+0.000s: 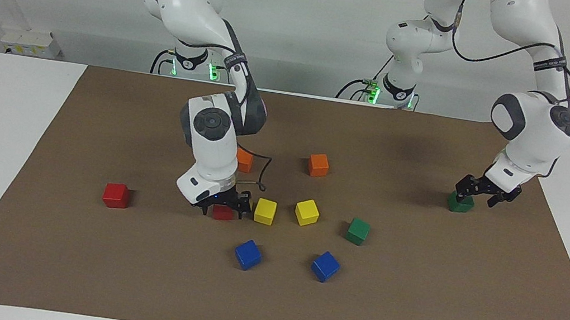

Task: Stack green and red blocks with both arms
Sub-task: 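Reach the second red cube with the right gripper while the left gripper releases the green, then grasp the second green cube with the left gripper while the right gripper lifts the red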

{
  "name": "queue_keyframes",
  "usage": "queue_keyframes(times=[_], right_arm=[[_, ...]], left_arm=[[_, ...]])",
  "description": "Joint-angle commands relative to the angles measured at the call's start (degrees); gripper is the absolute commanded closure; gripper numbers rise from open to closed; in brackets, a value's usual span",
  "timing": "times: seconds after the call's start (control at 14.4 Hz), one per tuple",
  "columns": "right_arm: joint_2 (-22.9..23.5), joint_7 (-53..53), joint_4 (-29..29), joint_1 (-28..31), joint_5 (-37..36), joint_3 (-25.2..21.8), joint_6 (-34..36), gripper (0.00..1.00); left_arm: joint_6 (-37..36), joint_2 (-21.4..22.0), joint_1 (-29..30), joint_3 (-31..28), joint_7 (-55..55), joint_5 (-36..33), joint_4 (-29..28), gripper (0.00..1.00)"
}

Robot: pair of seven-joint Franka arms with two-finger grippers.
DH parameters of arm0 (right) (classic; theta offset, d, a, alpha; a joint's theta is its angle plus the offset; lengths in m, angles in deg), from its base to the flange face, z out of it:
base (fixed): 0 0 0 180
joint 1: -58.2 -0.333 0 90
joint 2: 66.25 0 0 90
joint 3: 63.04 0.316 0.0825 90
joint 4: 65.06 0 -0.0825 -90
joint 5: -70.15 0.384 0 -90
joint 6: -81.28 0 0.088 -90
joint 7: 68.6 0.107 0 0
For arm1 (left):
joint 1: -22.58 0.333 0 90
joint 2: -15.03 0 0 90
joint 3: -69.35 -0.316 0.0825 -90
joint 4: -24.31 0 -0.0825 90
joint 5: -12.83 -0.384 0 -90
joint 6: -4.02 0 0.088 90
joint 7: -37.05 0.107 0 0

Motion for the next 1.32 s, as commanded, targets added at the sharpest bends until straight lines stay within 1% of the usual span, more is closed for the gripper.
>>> queue_keyframes(times=[0.0,0.07,0.14,0.21,0.28,0.35,0.42,0.56,0.63,0.76,0.83,0.97,1.11,1.25], right_arm=[[-2.8,1.0,-5.3,0.2,0.1,0.3,-3.4,0.0],[-2.9,1.0,-5.6,0.2,0.2,0.3,-3.5,0.0],[-3.2,1.0,-5.9,0.2,0.2,0.3,-3.4,0.09],[-3.4,1.1,-6.6,0.1,0.2,0.3,-3.5,0.41],[-3.5,2.0,-6.8,0.1,0.2,0.3,-3.5,0.81],[-3.5,3.7,-6.5,0.1,0.2,0.3,-3.4,1.0],[-3.5,4.6,-5.9,0.1,0.2,0.4,-2.9,1.0],[-3.5,4.0,-2.7,1.3,0.1,0.4,0.2,1.0],[-3.5,2.6,0.6,2.6,0.1,0.3,4.2,1.0],[-3.5,-3.5,7.8,6.0,0.1,0.3,13.1,1.0],[-3.5,-6.5,9.9,7.9,0.1,0.3,15.9,1.0],[-5.3,-13.6,9.7,12.2,0.2,0.3,17.3,1.0],[-5.7,-18.8,9.6,16.6,0.3,0.4,20.0,1.0],[-6.4,-23.7,8.0,19.0,0.6,0.5,20.3,1.0]], left_arm=[[-8.4,-5.6,-5.3,-0.4,-5.1,-0.4,12.9,0.0],[-9.4,-6.4,-7.4,-0.4,-7.5,-0.2,15.6,0.0],[-9.8,-7.3,-9.1,-0.4,-8.1,0.0,17.5,0.0],[-9.8,-7.8,-10.5,-0.4,-8.1,0.1,18.7,0.0],[-9.5,-8.2,-12.1,-0.4,-8.1,0.1,19.1,0.0],[-8.9,-8.8,-13.9,-0.4,-8.1,0.1,19.1,0.0],[-8.7,-9.6,-15.9,-0.4,-8.1,0.2,19.1,0.0],[-6.3,-11.4,-17.5,-0.3,-8.1,0.1,19.6,0.0],[-5.0,-12.5,-18.3,-0.1,-7.9,0.0,19.7,0.0],[-3.2,-14.9,-21.2,-0.1,-7.7,0.1,20.3,0.0],[-3.2,-16.2,-22.4,-0.1,-7.7,0.5,21.7,0.0],[-2.3,-18.0,-24.4,-0.1,-7.7,2.2,22.2,0.0],[-0.9,-19.3,-25.9,-0.1,-7.2,1.8,21.8,0.0],[1.3,-21.2,-27.1,-0.2,-7.1,1.3,22.0,0.0]])
